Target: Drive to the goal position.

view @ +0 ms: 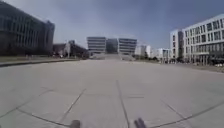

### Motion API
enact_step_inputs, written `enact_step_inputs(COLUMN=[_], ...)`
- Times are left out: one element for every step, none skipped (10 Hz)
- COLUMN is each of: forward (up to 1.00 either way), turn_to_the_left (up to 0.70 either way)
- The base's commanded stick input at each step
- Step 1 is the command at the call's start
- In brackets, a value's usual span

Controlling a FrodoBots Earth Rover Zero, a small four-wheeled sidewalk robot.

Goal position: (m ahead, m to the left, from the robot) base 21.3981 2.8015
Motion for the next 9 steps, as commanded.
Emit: enact_step_inputs(forward=[1.00,1.00,1.00,1.00,1.00,1.00,1.00,1.00,1.00], turn_to_the_left=[-0.23,-0.40,-0.40,-0.40,-0.18,0.00,0.00,0.00,0.00])
